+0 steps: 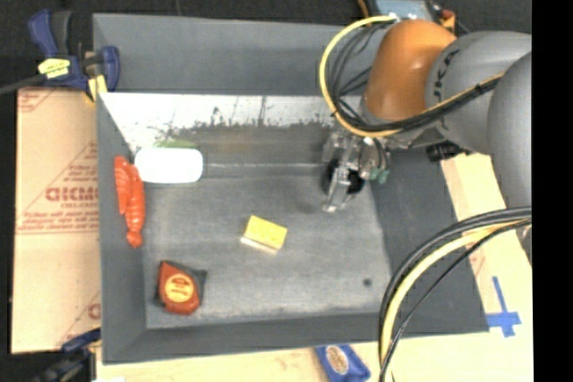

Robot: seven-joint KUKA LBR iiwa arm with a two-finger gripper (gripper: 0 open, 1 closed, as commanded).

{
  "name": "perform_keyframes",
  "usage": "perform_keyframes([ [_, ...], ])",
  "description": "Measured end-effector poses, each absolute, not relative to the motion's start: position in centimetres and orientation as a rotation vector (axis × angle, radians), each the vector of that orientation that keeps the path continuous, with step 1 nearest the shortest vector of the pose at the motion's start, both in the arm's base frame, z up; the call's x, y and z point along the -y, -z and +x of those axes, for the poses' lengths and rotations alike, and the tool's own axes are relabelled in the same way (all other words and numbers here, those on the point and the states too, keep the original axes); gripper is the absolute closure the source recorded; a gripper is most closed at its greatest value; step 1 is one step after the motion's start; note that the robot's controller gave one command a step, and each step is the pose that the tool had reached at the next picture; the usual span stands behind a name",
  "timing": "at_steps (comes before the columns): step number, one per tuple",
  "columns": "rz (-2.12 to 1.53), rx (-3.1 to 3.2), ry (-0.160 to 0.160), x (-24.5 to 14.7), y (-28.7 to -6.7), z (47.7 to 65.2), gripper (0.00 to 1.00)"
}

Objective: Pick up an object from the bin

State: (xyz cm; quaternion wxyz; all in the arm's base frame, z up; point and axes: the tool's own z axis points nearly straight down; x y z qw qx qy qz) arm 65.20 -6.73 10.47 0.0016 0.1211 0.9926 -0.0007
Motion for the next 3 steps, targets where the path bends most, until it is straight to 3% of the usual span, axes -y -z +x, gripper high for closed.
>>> perform_keyframes([
  [2, 0.458, -3.101, -0.001, 8.7, -10.1, 65.4, 0.0],
  [3, 0.662, -3.067, -0.001, 11.1, -8.2, 65.7, 1.0],
])
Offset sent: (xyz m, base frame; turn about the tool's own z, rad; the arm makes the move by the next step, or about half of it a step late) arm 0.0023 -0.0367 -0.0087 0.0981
